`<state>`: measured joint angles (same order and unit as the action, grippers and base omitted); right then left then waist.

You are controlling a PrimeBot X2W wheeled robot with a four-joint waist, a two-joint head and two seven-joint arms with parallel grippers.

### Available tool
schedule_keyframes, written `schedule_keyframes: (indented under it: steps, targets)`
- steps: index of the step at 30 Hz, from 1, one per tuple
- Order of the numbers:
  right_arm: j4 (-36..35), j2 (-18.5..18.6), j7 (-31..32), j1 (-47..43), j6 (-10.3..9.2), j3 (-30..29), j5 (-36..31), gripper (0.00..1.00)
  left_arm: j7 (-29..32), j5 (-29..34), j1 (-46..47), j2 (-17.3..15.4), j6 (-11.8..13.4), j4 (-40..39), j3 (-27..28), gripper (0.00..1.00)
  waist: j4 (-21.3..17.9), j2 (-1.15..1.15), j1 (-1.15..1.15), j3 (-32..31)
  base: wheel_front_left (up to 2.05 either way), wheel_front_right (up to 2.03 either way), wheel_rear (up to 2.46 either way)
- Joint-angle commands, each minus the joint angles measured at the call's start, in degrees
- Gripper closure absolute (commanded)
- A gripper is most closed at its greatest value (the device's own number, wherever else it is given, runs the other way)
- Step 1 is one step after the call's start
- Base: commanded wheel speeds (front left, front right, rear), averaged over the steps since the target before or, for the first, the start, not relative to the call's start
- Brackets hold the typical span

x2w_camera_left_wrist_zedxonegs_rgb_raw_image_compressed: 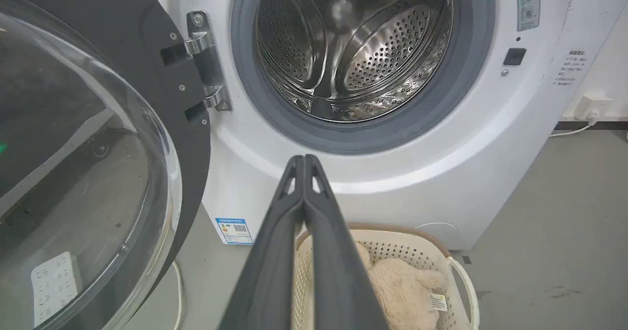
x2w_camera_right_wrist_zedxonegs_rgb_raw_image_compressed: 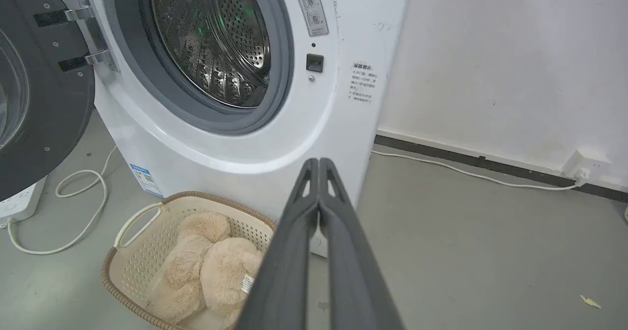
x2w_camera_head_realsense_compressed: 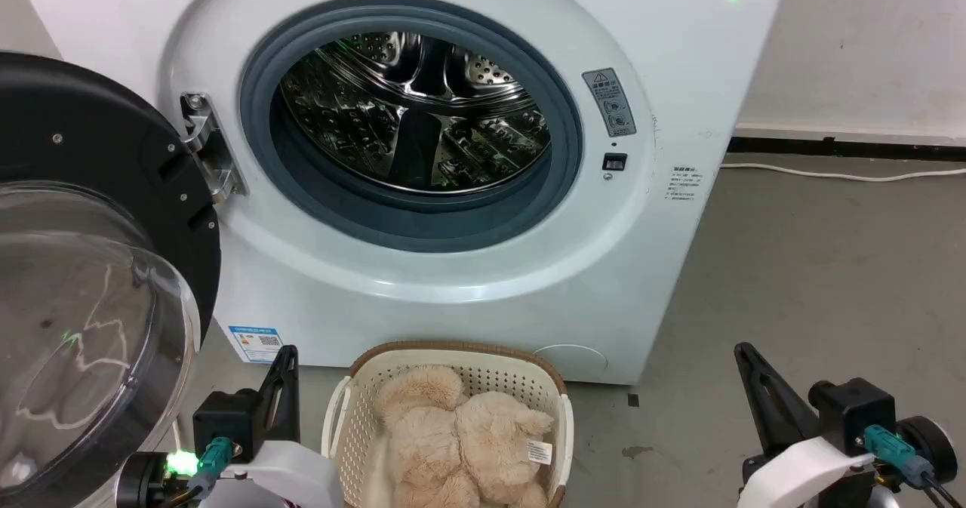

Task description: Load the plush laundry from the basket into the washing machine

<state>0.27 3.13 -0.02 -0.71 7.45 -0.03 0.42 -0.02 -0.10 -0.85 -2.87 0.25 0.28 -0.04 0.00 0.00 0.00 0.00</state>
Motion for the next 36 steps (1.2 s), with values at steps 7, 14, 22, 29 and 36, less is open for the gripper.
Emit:
schedule_keyframes:
  steps: [7, 14, 22, 29, 36]
  targets:
    - [-0.3, -0.2, 0.0, 0.7, 0.03, 0.0, -0.4, 1.00, 0.0, 0.1, 0.8, 0.0, -0.2, -0.3, 0.0, 1.00, 0.0, 0.00, 0.00, 0.0, 0.00, 0.00, 0.00]
    - [-0.3, -0.2, 0.0, 0.7, 0.03, 0.0, -0.4, 1.00, 0.0, 0.1, 0.8, 0.0, -0.2, -0.3, 0.0, 1.00, 0.0, 0.00, 0.00, 0.0, 0.00, 0.00, 0.00]
    - [-0.3, -0.2, 0.0, 0.7, 0.03, 0.0, -0.4, 1.00, 0.0, 0.1, 0.8, 0.0, -0.2, -0.3, 0.0, 1.00, 0.0, 0.00, 0.00, 0.0, 0.00, 0.00, 0.00]
    - [0.0, 0.0, 0.0, 0.0, 0.00, 0.0, 0.0, 0.00, 0.0, 0.0, 0.0, 0.0, 0.0, 0.0, 0.0, 0.00, 0.0, 0.00, 0.00, 0.0, 0.00, 0.00, 0.00]
    - [-0.2, 0.0, -0.5, -0.1, 0.00, -0.4, 0.7, 0.00, -0.5, -0.2, 0.0, 0.0, 0.1, -0.1, -0.5, 0.00, 0.5, 0.00, 0.00, 0.2, 0.00, 0.00, 0.00]
